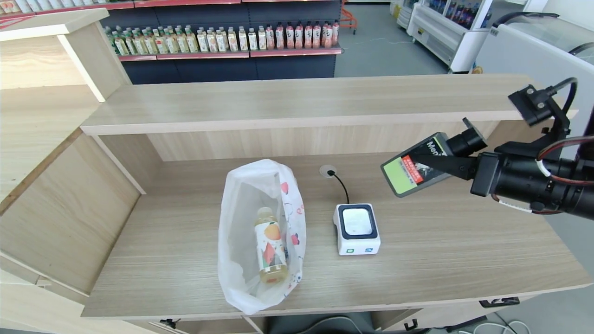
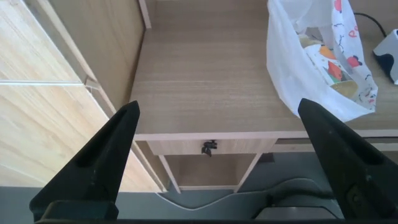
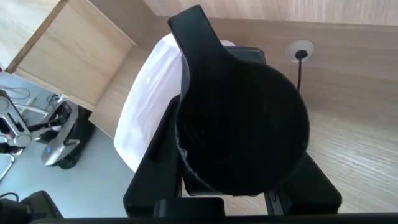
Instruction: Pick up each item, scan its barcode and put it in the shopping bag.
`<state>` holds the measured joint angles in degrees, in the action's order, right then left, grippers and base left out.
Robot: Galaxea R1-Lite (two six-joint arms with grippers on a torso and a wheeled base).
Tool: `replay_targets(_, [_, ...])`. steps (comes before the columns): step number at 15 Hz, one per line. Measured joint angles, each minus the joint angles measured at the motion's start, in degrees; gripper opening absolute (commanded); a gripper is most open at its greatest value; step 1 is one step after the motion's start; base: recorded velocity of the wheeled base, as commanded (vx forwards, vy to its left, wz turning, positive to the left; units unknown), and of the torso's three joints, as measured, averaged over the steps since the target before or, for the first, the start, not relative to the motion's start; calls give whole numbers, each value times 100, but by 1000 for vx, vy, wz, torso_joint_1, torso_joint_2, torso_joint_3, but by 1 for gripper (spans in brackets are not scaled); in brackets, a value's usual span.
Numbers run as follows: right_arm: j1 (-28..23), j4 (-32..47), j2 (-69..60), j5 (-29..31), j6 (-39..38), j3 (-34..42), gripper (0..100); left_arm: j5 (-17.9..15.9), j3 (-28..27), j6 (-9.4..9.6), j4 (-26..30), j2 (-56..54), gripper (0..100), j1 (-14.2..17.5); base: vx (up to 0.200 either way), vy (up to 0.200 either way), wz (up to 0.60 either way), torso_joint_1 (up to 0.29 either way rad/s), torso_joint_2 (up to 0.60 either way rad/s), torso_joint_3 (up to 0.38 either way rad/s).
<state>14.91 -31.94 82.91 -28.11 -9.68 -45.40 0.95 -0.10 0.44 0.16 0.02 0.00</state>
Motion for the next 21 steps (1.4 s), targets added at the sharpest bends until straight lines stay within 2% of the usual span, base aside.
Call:
replay_targets(6, [494,22,898,-76,-24,-294,0,-2,0,-9,2,0,100,2,0,0,0,0,0,0])
replay_targets(10, [918,15,1378,-104,-586,-424,0,-2,0,-9,0,0,100,0,0,0,0,0,0,0])
replay_targets(14, [1176,-7,2048,-33,-646,-735,0,0,0,-11,2,0,100,0,0,0,0,0,0,0])
replay_targets(16, [1337,-18,2520,246,-283,-986,0,0,0,-9,0,0,100,0,0,0,0,0,0,0])
replay_targets(19, [1554,-2,3224,639,692,-1458,0,-2,0,-9,2,0,100,0,0,0,0,0,0,0])
replay_targets(21, [1692,20,3589,718,878,-1782,0,0,0,-11,2,0,100,0,0,0,0,0,0,0])
